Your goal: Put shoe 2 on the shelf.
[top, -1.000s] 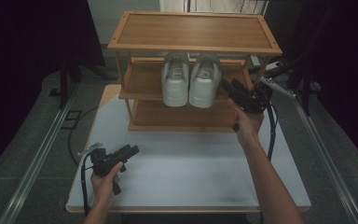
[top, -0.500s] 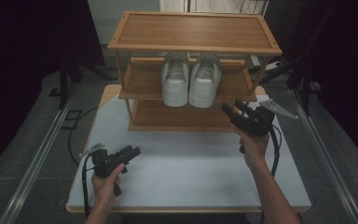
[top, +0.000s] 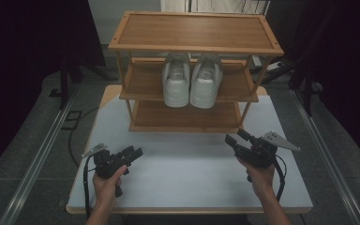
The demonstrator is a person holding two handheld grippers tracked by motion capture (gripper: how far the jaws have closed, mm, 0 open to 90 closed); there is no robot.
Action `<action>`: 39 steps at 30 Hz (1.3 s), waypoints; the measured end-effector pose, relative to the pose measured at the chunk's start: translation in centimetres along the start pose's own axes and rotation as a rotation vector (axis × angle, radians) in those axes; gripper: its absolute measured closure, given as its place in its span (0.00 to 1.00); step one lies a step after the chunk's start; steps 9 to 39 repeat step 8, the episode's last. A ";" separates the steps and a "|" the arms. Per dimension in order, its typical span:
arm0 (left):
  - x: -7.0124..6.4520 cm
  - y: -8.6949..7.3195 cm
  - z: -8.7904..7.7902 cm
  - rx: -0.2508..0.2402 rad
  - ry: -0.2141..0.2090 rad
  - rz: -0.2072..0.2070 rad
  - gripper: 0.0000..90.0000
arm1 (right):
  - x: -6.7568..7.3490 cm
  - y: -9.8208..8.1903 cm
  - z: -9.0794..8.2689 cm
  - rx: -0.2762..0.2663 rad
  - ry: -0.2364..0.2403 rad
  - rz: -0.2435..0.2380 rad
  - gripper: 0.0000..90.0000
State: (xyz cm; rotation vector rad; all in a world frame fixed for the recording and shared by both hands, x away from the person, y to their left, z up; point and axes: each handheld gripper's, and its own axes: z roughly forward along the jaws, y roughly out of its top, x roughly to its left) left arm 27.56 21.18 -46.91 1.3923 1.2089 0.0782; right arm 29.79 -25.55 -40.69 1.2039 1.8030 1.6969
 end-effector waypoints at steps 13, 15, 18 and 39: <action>-0.5 0.1 0.3 0.005 -0.001 0.018 0.46 | -0.2 -1.2 -0.4 0.014 0.027 -0.006 0.38; -0.5 0.1 0.3 0.005 -0.001 0.018 0.46 | -0.2 -1.2 -0.4 0.014 0.027 -0.006 0.38; -0.5 0.1 0.3 0.005 -0.001 0.018 0.46 | -0.2 -1.2 -0.4 0.014 0.027 -0.006 0.38; -0.5 0.1 0.3 0.005 -0.001 0.018 0.46 | -0.2 -1.2 -0.4 0.014 0.027 -0.006 0.38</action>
